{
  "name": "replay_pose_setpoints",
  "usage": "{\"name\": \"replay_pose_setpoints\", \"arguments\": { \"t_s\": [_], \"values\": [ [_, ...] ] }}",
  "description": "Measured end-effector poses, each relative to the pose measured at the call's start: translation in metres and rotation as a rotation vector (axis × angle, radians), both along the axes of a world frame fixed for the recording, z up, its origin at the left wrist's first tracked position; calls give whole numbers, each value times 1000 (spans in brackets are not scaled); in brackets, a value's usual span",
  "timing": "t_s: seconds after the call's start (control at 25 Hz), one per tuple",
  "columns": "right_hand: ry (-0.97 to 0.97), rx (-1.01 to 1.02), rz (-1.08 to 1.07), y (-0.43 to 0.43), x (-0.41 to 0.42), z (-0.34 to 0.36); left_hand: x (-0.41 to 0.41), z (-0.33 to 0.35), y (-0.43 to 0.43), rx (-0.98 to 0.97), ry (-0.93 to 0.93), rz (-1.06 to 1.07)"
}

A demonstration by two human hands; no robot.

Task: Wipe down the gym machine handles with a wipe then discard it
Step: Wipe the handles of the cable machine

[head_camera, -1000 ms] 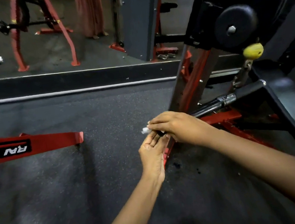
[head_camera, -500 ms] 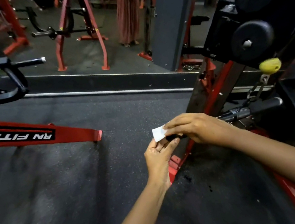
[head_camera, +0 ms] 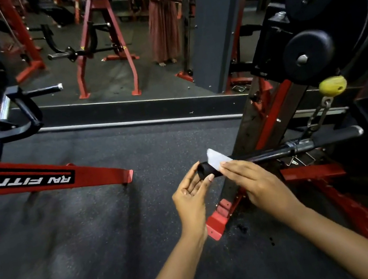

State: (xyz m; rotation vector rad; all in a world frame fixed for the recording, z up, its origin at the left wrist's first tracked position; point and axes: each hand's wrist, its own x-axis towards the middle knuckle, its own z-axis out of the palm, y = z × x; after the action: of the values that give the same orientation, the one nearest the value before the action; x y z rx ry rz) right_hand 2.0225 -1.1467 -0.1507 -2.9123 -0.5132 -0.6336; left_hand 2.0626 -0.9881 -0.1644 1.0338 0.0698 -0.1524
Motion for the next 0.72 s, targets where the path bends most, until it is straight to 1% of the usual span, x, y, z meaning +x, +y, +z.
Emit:
{"name": "replay_pose_setpoints", "arguments": {
  "t_s": [0.08, 0.2, 0.24, 0.28, 0.32, 0.36, 0.44, 0.48, 0.52, 0.6, 0.64, 0.72],
  "values": [
    [-50, 9, -77, -26, -9, -8, 4, -2, 2, 2, 3, -5],
    [-126, 173, -354, -48, -15, -12, 12, -4, 5, 13, 13, -51],
    [-176, 250, -415, -42, -13, -9, 16, -5, 9, 57, -11, -76],
    [-242, 317, -442, -29, -7, -6, 20, -5, 14, 146, -67, -105],
    [-295, 366, -432, -12, 0, -4, 25, -3, 19, 290, -170, -124],
    [-319, 386, -391, 8, 6, -4, 31, -1, 25, 489, -324, -126],
    [-277, 336, -294, 38, 13, -13, 44, 10, 30, 927, -706, -130],
    [-234, 296, -272, 41, 13, -21, 49, 18, 26, 1108, -857, -176],
    [-202, 264, -273, 35, 11, -30, 53, 27, 19, 1279, -952, -255],
    [-192, 230, -350, 7, 5, -45, 56, 37, -2, 1573, -1053, -403],
    [-189, 239, -417, -8, 0, -50, 57, 37, -14, 1652, -1100, -436],
    [-202, 280, -550, -35, -5, -53, 60, 29, -36, 1716, -1147, -476]
  ]
}}
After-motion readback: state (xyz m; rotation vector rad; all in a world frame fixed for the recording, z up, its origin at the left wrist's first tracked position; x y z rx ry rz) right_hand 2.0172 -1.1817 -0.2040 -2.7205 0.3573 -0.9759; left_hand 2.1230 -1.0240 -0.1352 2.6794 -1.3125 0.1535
